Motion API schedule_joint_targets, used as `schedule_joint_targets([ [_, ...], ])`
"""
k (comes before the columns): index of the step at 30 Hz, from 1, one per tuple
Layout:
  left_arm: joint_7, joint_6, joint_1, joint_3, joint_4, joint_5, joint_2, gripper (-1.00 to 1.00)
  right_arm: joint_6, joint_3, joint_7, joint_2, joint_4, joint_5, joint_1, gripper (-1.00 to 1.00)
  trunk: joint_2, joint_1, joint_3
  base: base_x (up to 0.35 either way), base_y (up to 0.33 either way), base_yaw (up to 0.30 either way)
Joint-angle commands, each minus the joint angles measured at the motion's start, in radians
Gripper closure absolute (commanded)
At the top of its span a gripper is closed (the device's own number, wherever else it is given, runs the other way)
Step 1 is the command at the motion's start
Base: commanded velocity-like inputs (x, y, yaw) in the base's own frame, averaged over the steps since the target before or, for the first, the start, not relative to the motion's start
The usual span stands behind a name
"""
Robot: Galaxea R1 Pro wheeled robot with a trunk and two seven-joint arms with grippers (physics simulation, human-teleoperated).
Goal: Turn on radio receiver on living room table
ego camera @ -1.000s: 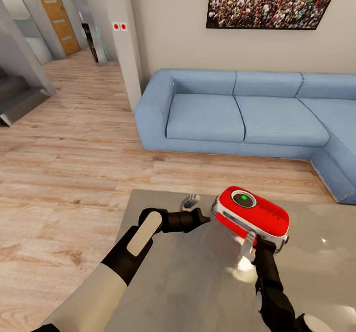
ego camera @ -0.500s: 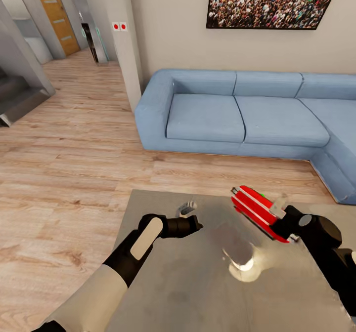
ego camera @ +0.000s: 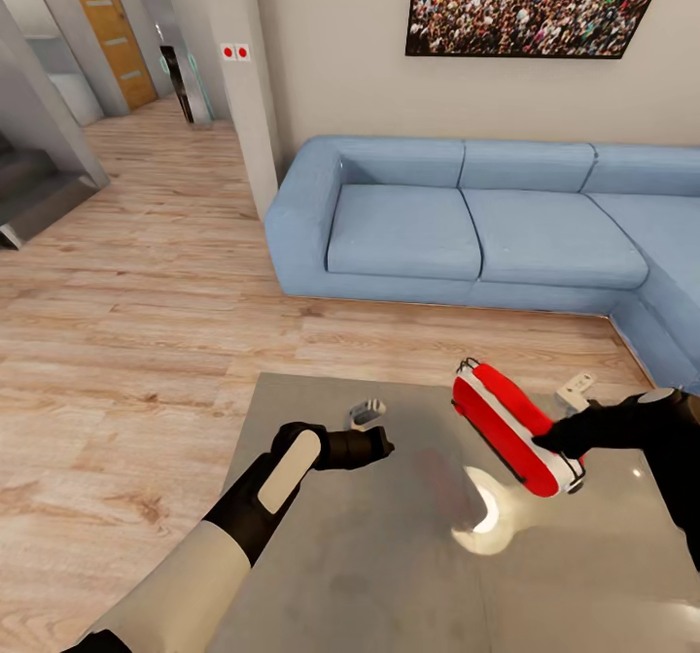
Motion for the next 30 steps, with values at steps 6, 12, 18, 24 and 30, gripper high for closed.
schedule_joint_targets([
  [6,0.000,0.000,0.000,0.000,0.000,-0.003,0.000,1.00,0.027,-0.002,0.022,0.008,0.071,0.003,-0.001,1.00,0.000,0.000,0.000,0.000,0.000,0.000],
  [12,0.000,0.000,0.000,-0.001,0.002,-0.003,0.000,1.00,0.031,-0.002,0.016,0.011,0.160,0.003,-0.001,1.00,0.000,0.000,0.000,0.000,0.000,0.000],
  [18,0.000,0.000,0.000,-0.001,0.011,-0.004,0.000,1.00,0.028,-0.002,0.012,0.032,0.189,0.003,-0.001,1.00,0.000,0.000,0.000,0.000,0.000,0.000],
  [24,0.000,0.000,0.000,-0.001,0.012,-0.004,0.000,1.00,0.017,-0.026,0.017,0.043,0.202,-0.002,-0.001,1.00,0.000,0.000,0.000,0.000,0.000,0.000],
  [30,0.000,0.000,0.000,-0.001,0.012,-0.005,0.000,1.00,0.015,-0.055,0.023,0.044,0.204,-0.006,-0.001,1.00,0.000,0.000,0.000,0.000,0.000,0.000],
])
